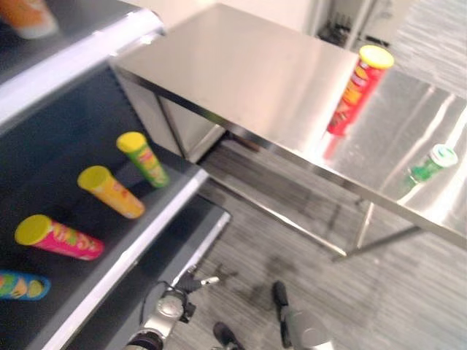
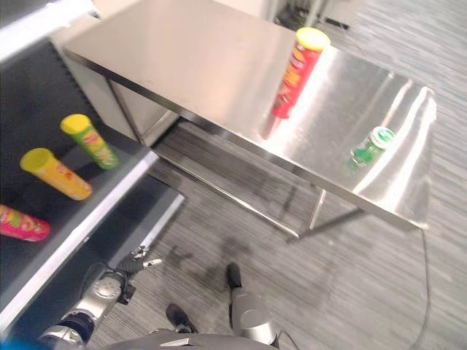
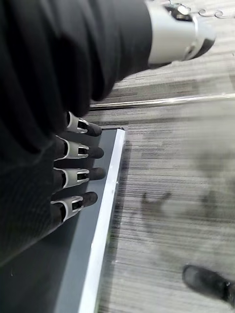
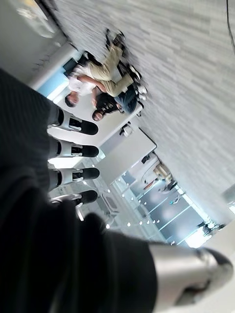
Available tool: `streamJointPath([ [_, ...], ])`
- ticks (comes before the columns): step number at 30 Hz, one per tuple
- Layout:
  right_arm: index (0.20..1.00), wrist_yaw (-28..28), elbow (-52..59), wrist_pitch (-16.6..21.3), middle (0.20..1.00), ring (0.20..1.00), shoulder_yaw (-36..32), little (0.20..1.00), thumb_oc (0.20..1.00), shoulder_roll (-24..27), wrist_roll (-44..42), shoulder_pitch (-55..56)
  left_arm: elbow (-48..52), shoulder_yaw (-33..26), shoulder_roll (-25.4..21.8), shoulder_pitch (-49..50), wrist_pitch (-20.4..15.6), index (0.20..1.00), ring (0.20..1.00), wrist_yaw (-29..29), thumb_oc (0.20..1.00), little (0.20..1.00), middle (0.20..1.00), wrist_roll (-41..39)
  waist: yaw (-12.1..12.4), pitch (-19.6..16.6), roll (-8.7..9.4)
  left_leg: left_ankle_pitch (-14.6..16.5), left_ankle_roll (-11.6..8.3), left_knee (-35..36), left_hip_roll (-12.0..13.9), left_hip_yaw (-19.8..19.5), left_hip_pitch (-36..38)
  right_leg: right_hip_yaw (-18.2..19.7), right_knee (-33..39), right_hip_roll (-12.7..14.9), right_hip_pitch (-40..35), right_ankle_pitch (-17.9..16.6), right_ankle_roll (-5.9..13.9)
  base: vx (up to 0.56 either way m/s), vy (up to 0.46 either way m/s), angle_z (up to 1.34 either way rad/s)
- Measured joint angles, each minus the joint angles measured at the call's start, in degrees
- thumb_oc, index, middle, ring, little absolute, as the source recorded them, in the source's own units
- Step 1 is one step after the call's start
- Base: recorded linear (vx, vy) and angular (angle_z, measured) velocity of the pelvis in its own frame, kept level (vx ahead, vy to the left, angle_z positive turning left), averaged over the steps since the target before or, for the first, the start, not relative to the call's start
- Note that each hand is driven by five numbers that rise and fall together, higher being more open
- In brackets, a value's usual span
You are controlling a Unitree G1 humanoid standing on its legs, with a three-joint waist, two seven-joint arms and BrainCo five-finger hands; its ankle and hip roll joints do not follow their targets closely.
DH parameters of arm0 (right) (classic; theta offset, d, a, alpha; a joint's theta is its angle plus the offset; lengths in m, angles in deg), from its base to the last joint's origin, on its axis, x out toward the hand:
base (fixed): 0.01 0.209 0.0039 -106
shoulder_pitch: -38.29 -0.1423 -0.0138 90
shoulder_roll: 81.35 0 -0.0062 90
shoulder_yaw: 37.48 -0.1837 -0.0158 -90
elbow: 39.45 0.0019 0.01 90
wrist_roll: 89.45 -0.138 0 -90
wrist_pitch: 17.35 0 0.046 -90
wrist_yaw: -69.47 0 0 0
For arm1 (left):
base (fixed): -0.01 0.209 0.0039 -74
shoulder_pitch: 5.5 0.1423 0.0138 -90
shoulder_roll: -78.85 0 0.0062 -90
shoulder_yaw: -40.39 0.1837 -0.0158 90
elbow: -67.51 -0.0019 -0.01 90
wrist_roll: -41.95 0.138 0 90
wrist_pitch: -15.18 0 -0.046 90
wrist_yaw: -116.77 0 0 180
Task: Put the goods on the table back onto the shelves and tidy them up.
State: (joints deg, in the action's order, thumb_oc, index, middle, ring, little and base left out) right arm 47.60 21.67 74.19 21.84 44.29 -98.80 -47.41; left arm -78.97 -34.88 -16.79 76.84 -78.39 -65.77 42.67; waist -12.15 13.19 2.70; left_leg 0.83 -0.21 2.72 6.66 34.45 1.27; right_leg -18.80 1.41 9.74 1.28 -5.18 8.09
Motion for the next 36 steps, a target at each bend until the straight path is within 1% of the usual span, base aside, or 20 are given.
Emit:
streamJointPath([
  [1,1.000,0.67,2.76,-0.16,1.000,1.000,0.86,1.000,1.000,0.22,1.16,-0.12,-2.29,-2.32,0.20,0.01,0.03,1.000,1.000,0.22,1.000,1.000,1.000,0.08,0.04,-0.58,1.52,-0.37,-0.83,-0.39,-1.38,0.36,0.05,4.62,4.49,1.91,-3.95,0.92,1.33,-0.01,-0.250,0.05],
  [2,1.000,1.31,5.30,0.00,1.000,1.000,2.88,1.000,1.000,0.41,2.71,-0.91,-3.48,-3.92,0.33,0.02,0.15,1.000,1.000,0.03,1.000,1.000,1.000,0.08,0.22,-0.24,1.89,-0.87,-1.53,-0.46,-1.49,0.96,0.12,5.99,4.69,1.94,-3.82,2.48,1.69,0.00,-0.186,-0.12],
  [3,1.000,3.22,8.30,0.06,1.000,1.000,4.52,1.000,1.000,0.45,3.26,-0.72,-5.40,-5.09,1.68,1.23,0.46,1.000,1.000,0.27,1.000,1.000,1.000,0.21,1.23,-0.54,0.29,-2.30,-1.88,-0.47,-0.04,-0.84,0.16,5.89,4.33,0.08,-4.48,2.25,1.03,-0.02,-0.133,-0.09],
  [4,1.000,3.81,8.41,0.05,1.000,1.000,4.55,1.000,1.000,0.47,3.83,-0.23,-5.37,-5.00,2.28,2.06,0.43,1.000,1.000,0.32,1.000,1.000,1.000,0.28,1.57,-0.84,-0.22,-2.53,-1.62,-0.58,0.54,-2.29,0.41,5.75,4.30,-0.68,-4.87,2.30,0.80,0.00,-0.002,-0.07],
  [5,1.000,3.81,8.16,0.24,1.000,1.000,4.54,1.000,1.000,1.45,4.43,0.17,-5.13,-4.22,3.23,3.47,0.46,1.000,1.000,0.40,1.000,1.000,1.000,0.32,2.84,-1.21,-0.83,-2.71,-1.43,0.29,1.44,-3.97,1.03,5.98,4.28,-1.67,-4.92,2.34,0.75,0.07,-0.208,-0.07],
  [6,1.000,3.81,7.47,0.26,1.000,1.000,4.47,1.000,1.000,2.19,4.44,-0.23,-5.13,-3.26,3.28,3.82,0.47,1.000,1.000,0.55,1.000,1.000,1.000,0.40,2.90,-1.35,-1.11,-3.36,-1.86,1.08,1.55,-4.71,1.00,6.04,4.28,-2.02,-4.82,2.58,0.32,0.09,-0.272,-0.06],
  [7,1.000,3.86,7.29,0.25,1.000,1.000,4.39,1.000,1.000,2.47,4.46,-0.51,-5.26,-3.56,3.46,4.47,0.45,1.000,1.000,0.55,1.000,1.000,1.000,0.47,3.07,-1.75,-1.83,-3.95,-2.31,1.42,1.74,-5.61,0.79,5.69,4.28,-2.70,-5.07,2.91,-0.02,0.12,-0.364,0.25],
  [9,1.000,4.44,7.44,0.12,1.000,1.000,2.88,1.000,1.000,2.41,4.45,3.29,-5.73,-4.32,4.51,4.72,0.38,1.000,1.000,0.33,1.000,1.000,1.000,0.53,1.81,-2.41,-1.20,-4.25,-3.23,1.04,2.08,-9.25,0.06,3.03,4.33,-3.01,-6.59,3.86,-0.16,0.06,-0.170,0.71],
  [10,1.000,4.73,7.07,0.09,1.000,1.000,2.16,1.000,1.000,2.40,4.41,3.80,-5.47,-3.29,4.50,5.05,0.42,1.000,1.000,0.49,1.000,1.000,1.000,0.54,1.32,-3.20,-1.30,-4.70,-3.76,1.51,2.13,-11.07,0.50,1.37,4.31,-3.24,-7.69,4.19,-0.55,0.03,-0.089,0.62],
  [13,1.000,4.82,6.45,0.44,1.000,1.000,1.90,1.000,1.000,2.59,4.39,2.02,-5.72,-2.63,4.49,5.99,0.56,1.000,1.000,0.52,1.000,1.000,1.000,0.53,1.98,-3.62,-1.02,-5.61,-3.88,2.37,2.36,-11.42,0.74,1.11,4.32,-3.66,-7.81,4.17,-0.60,0.04,-0.138,0.17],
  [14,1.000,4.90,5.65,0.51,1.000,1.000,2.18,1.000,1.000,2.60,4.38,1.15,-5.73,-2.65,4.51,6.65,0.55,1.000,1.000,0.50,1.000,1.000,1.000,0.52,2.64,-3.69,-1.23,-5.76,-3.86,2.26,2.39,-11.78,0.59,0.81,4.33,-3.74,-8.05,4.18,-0.59,0.03,-0.142,0.17],
  [16,1.000,4.98,2.86,0.41,1.000,1.000,2.47,1.000,1.000,2.62,4.32,0.30,-5.65,-2.46,4.57,6.66,0.53,1.000,1.000,0.49,1.000,1.000,1.000,0.51,2.87,-3.97,-1.31,-5.88,-3.91,2.04,2.45,-13.02,0.26,-0.16,4.45,-3.80,-8.54,4.61,-0.20,0.02,-0.084,0.27],
  [21,1.000,6.10,0.62,0.41,1.000,1.000,5.42,1.000,1.000,2.62,4.22,-0.85,-5.67,-2.09,4.61,7.77,0.56,1.000,1.000,0.49,1.000,1.000,1.000,0.50,4.20,-4.69,-2.95,-6.72,-3.79,2.56,2.42,-14.49,-0.33,-1.58,4.33,-4.03,-8.63,4.59,-0.27,0.03,-0.062,0.16],
  [23,1.000,6.27,-1.28,0.33,1.000,1.000,8.20,1.000,1.000,3.01,4.31,-2.15,-5.67,-2.14,4.58,8.35,0.57,1.000,1.000,0.48,1.000,1.000,1.000,0.42,4.47,-4.83,-3.18,-6.82,-3.81,2.56,2.41,-14.71,-0.37,-1.82,4.34,-4.05,-8.75,4.59,-0.28,0.03,-0.049,0.08],
  [24,1.000,6.73,-1.88,-0.02,1.000,1.000,10.15,1.000,1.000,3.21,4.36,-2.65,-5.67,-2.11,4.62,8.80,0.55,1.000,1.000,0.48,1.000,1.000,1.000,0.41,4.72,-5.07,-3.86,-7.03,-3.80,2.55,2.36,-15.08,-0.84,-2.27,4.34,-4.06,-8.71,4.56,-0.32,0.03,-0.045,0.16],
  [26,1.000,7.22,-2.04,-0.02,1.000,1.000,10.96,1.000,1.000,3.24,4.46,-3.03,-5.68,-2.13,4.62,9.32,0.56,1.000,1.000,0.47,1.000,1.000,1.000,0.41,4.72,-5.05,-4.29,-7.27,-3.70,2.56,2.18,-16.14,-1.18,-3.16,4.33,-4.02,-8.75,4.38,-0.59,0.03,-0.033,0.22],
  [28,1.000,7.56,-2.85,-0.07,1.000,1.000,11.46,1.000,1.000,3.25,4.91,-3.43,-5.69,-2.14,4.62,9.24,0.56,1.000,1.000,0.45,1.000,1.000,1.000,0.40,5.00,-4.93,-4.43,-7.33,-3.68,2.55,2.13,-16.44,-1.15,-3.53,4.33,-3.99,-8.93,4.38,-0.63,0.03,-0.023,0.13],
  [30,1.000,7.55,-2.99,-0.13,1.000,1.000,11.84,1.000,1.000,3.29,5.04,-4.56,-5.79,-2.18,4.58,10.57,0.52,1.000,1.000,0.43,1.000,1.000,1.000,0.41,5.47,-4.91,-5.11,-7.33,-3.68,2.56,2.03,-16.55,-1.18,-3.66,4.35,-3.92,-9.06,4.51,-0.54,0.04,-0.028,0.03],
  [31,1.000,7.56,-3.11,-0.23,1.000,1.000,13.36,1.000,1.000,3.89,5.08,-5.15,-5.83,-2.19,4.59,11.24,0.55,1.000,1.000,0.42,1.000,1.000,1.000,0.40,5.50,-4.74,-5.26,-7.33,-3.68,2.56,2.03,-16.55,-1.21,-3.63,4.35,-3.92,-8.99,4.65,-0.34,0.00,0.000,0.00],
  [36,1.000,7.58,-3.49,-0.35,1.000,1.000,13.68,1.000,1.000,3.89,6.78,-5.23,-5.76,-2.17,4.68,11.73,0.58,1.000,1.000,0.42,1.000,1.000,1.000,0.40,6.19,-4.42,-6.11,-7.51,-3.60,2.56,1.84,-17.75,-2.06,-4.76,4.34,-3.91,-8.86,4.64,-0.60,0.01,-0.011,0.11],
])
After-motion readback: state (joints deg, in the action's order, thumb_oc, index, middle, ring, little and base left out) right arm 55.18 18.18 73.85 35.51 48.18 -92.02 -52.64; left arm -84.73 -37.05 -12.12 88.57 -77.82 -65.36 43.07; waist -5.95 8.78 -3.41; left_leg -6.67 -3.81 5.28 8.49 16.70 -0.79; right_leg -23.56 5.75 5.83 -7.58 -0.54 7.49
